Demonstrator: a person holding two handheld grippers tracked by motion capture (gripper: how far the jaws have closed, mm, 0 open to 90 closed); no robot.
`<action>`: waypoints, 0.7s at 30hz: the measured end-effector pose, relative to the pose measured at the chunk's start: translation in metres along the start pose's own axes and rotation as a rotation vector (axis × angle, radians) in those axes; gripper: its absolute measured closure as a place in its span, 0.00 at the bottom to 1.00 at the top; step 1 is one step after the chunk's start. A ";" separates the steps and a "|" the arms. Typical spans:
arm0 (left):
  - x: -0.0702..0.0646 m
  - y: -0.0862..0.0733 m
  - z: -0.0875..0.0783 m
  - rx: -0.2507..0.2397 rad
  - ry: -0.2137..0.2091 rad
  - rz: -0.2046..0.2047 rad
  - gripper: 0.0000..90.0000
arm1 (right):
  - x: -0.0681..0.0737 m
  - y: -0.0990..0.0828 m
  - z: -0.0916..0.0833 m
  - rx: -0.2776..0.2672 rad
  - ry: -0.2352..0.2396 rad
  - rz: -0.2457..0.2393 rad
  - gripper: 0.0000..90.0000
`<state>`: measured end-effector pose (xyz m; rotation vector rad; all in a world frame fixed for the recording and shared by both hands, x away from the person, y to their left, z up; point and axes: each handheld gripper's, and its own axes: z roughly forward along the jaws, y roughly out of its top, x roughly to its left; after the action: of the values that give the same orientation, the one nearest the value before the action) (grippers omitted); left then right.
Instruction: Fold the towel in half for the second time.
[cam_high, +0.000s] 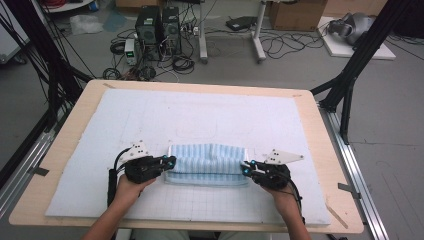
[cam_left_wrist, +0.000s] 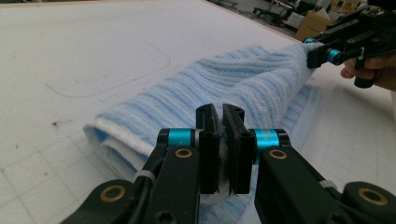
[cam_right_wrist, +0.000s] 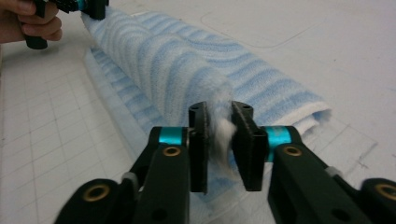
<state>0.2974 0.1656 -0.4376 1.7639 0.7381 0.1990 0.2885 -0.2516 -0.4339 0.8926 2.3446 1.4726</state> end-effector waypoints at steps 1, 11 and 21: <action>0.000 0.001 -0.002 0.002 0.000 -0.010 0.89 | 0.000 0.000 -0.002 -0.009 0.003 0.013 0.76; 0.010 0.010 0.005 0.007 0.057 -0.069 0.64 | 0.000 0.014 0.002 -0.066 -0.043 0.075 0.64; 0.006 -0.005 0.022 0.226 0.071 -0.057 0.86 | 0.009 0.003 0.032 0.197 -0.067 -0.073 0.66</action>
<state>0.3111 0.1523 -0.4503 1.9548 0.8892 0.1446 0.2983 -0.2220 -0.4447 0.8771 2.4764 1.1812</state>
